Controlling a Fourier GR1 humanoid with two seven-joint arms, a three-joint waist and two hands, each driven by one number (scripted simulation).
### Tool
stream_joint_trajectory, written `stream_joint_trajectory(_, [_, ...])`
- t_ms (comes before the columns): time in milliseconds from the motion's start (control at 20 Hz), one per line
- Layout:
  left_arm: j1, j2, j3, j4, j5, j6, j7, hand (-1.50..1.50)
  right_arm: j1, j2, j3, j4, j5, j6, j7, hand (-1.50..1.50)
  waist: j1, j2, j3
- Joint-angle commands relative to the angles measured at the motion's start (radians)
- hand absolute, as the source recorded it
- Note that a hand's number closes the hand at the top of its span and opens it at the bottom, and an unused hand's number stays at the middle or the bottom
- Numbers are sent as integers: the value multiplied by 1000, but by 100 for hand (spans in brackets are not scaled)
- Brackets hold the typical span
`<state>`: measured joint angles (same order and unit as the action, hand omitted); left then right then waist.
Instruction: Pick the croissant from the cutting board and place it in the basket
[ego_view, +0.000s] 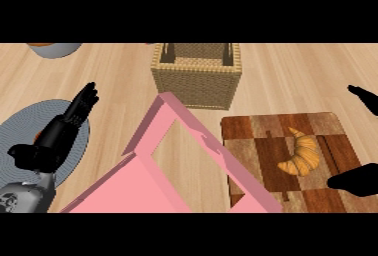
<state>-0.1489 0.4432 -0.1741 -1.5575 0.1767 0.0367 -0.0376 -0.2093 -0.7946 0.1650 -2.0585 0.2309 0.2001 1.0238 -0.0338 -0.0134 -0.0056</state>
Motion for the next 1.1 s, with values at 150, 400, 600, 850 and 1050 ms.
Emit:
stream_joint_trajectory(150, [-14,-51,-17,21,-29,8,-13,0,17,-103,-162,-257,-279,123,324,-150,5,6,3])
stream_joint_trajectory(400, [-5,-64,-15,12,-56,5,-7,0,162,-106,-165,-331,-214,61,270,-150,14,9,5])
stream_joint_trajectory(600, [-68,-76,-9,-6,-63,-6,57,0,151,-55,-173,-243,-160,17,199,-150,30,13,6])
stream_joint_trajectory(850, [-24,-66,35,48,-48,-84,-36,0,185,62,-129,-173,5,-35,86,-150,35,14,5])
stream_joint_trajectory(1050, [-30,-69,74,59,-46,-105,-36,0,306,157,-99,-108,154,-69,-104,-150,31,14,6])
